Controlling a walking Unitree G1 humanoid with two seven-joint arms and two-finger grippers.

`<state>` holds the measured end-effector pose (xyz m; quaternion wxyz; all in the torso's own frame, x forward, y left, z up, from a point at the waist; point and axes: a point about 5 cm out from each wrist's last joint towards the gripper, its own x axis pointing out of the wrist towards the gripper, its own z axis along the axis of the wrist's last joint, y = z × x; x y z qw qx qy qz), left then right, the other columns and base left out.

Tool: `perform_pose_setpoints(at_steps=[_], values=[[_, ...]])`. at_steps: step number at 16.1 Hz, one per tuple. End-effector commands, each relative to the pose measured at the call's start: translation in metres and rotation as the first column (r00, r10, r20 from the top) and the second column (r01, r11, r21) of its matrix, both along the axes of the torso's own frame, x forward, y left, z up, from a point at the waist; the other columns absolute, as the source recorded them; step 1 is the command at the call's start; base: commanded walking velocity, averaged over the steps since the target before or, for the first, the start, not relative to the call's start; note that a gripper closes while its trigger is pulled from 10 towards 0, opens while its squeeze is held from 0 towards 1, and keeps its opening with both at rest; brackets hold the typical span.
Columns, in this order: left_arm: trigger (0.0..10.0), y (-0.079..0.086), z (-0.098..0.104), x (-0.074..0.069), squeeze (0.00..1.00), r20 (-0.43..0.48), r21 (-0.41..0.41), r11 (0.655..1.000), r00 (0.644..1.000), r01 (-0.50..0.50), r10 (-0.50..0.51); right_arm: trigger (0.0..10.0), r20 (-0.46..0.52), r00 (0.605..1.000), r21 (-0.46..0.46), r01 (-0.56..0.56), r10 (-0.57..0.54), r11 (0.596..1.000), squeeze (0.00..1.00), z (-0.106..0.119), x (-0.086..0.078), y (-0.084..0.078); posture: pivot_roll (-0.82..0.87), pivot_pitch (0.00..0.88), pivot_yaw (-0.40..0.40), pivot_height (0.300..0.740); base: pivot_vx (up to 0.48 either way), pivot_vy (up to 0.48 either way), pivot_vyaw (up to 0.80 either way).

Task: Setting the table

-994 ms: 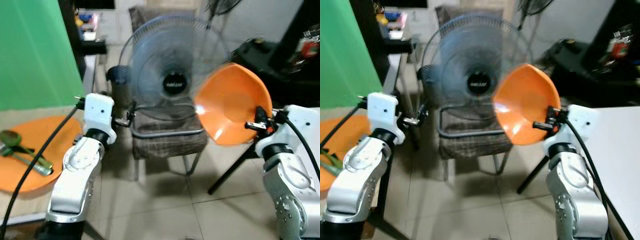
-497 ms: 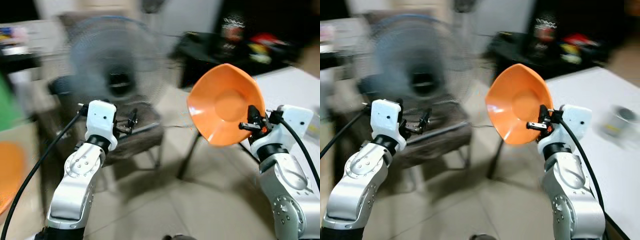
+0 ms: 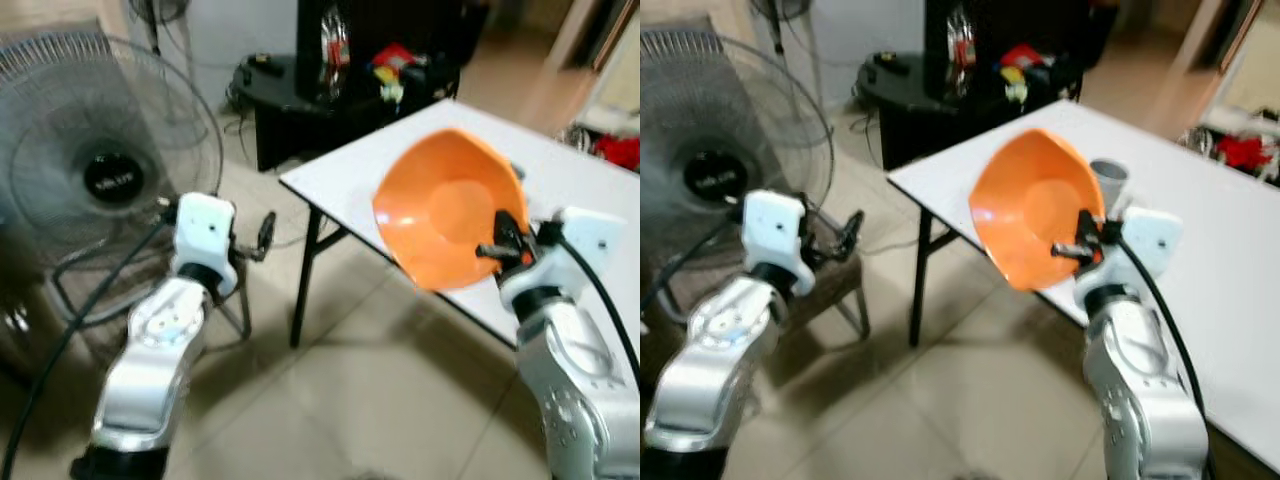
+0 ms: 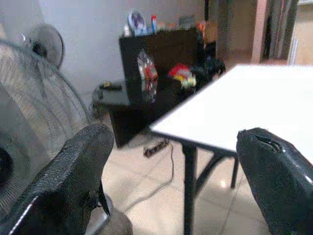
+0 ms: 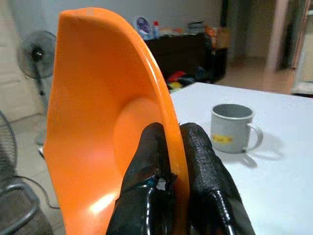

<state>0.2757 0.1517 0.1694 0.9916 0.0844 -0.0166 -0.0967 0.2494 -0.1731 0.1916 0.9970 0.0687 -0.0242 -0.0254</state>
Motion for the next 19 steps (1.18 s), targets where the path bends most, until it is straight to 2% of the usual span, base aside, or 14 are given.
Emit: perform_pose_setpoints(at_steps=[1, 5, 10, 17, 19], values=[[10.0, -0.004, 0.0, 0.0, 0.0, 0.0, -0.004, 1.0, 1.0, 0.012, -0.012, 10.0, 0.007, 1.0, -0.005, 0.022, -0.022, 1.0, 0.0, 0.0, -0.002, -0.004, 0.01, 0.0, -0.052, 0.74, 0.0, 0.0, -0.8], [10.0, -0.003, 0.001, -0.001, 0.0, 0.002, 0.026, 1.0, 1.0, 0.012, -0.012, 10.0, 0.004, 1.0, -0.005, 0.019, -0.019, 1.0, 0.0, -0.001, 0.0, -0.001, 0.01, 0.0, -0.055, 0.74, 0.0, 0.0, -0.8], [10.0, -0.001, 0.001, 0.0, 0.0, -0.005, 0.022, 1.0, 1.0, 0.008, -0.008, 10.0, -0.007, 1.0, -0.006, 0.028, -0.028, 1.0, 0.0, -0.003, -0.001, -0.001, 0.01, 0.0, -0.041, 0.74, 0.0, 0.0, -0.8], [10.0, -0.001, 0.002, 0.006, 0.0, -0.009, 0.05, 0.998, 0.999, 0.037, -0.037, 10.0, -0.038, 0.997, 0.034, 0.075, -0.074, 0.997, 0.0, -0.011, -0.007, 0.0, 0.0, 0.0, -0.009, 0.74, 0.0, 0.394, -0.8], [10.0, 0.001, 0.003, 0.008, 0.0, -0.007, 0.055, 0.998, 0.999, 0.035, -0.035, 10.0, -0.045, 0.997, 0.052, 0.058, -0.056, 0.997, 0.0, -0.012, -0.006, 0.002, 0.01, 0.0, -0.011, 0.74, 0.0, 0.405, -0.26]])
